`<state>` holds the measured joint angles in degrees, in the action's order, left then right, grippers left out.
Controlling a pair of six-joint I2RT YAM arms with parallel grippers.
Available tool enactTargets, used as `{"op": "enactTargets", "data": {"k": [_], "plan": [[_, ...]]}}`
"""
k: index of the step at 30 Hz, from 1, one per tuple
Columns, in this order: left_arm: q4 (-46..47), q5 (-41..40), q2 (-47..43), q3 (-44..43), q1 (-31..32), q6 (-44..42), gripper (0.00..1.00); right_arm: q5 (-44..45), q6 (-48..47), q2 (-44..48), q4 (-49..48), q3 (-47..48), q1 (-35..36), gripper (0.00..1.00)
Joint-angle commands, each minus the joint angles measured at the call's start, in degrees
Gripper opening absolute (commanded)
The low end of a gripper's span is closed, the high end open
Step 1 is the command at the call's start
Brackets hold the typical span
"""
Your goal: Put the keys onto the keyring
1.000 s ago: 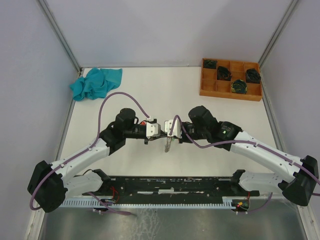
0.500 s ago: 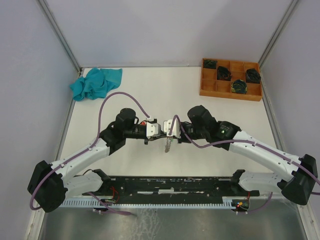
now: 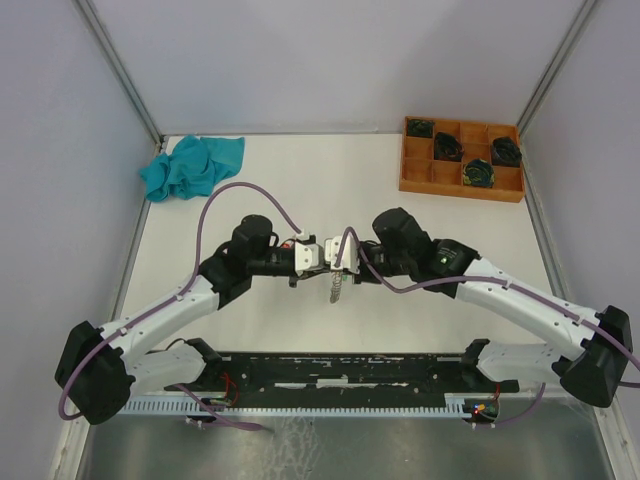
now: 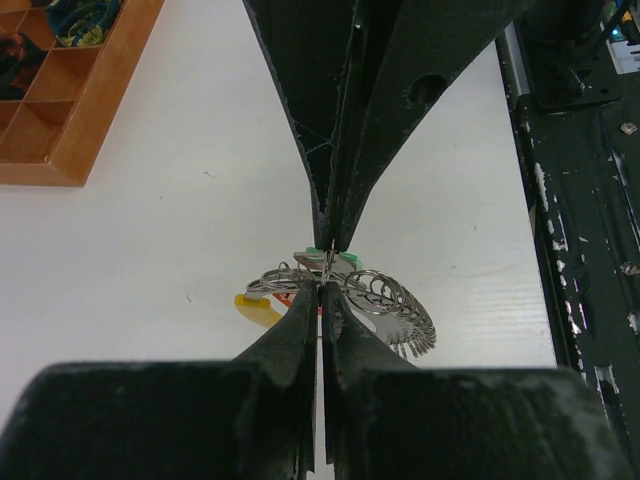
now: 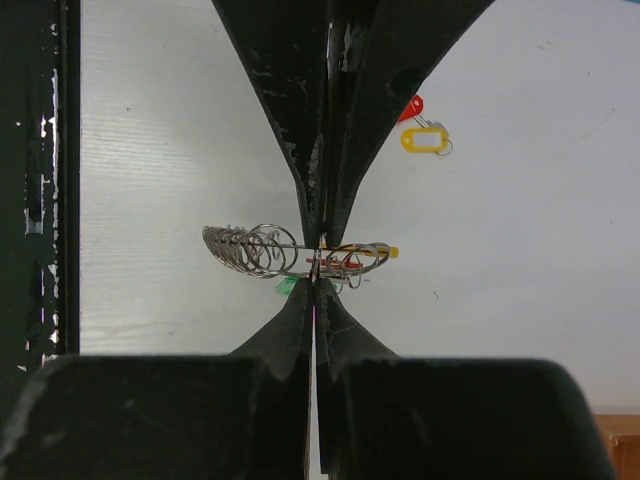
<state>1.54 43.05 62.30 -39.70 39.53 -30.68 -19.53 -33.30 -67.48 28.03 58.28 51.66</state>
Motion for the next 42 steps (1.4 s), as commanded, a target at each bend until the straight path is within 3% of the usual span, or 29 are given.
{"op": "enactTargets", "data": {"k": [1, 12, 25, 42], "plan": [[0.4, -4.1, 0.3, -3.3, 0.4, 1.7, 0.03, -1.8, 0.6, -1.2, -1.0, 3.9, 0.8, 0.01], [-0.5, -5.1, -0.3, -3.2, 0.8, 0.5, 0.03, -0.2, 0.7, -1.7, -0.2, 4.0, 0.9, 0.01], [4.2, -5.8, -0.7, -2.9, 0.6, 7.4, 0.03, -1.7, -0.2, -2.2, 0.6, 3.7, 0.9, 0.01], [1.9, -5.8, 1.1, -5.4, 0.5, 10.4, 0.03, 0.7, -1.2, -2.5, 0.5, 4.1, 1.7, 0.01]]}}
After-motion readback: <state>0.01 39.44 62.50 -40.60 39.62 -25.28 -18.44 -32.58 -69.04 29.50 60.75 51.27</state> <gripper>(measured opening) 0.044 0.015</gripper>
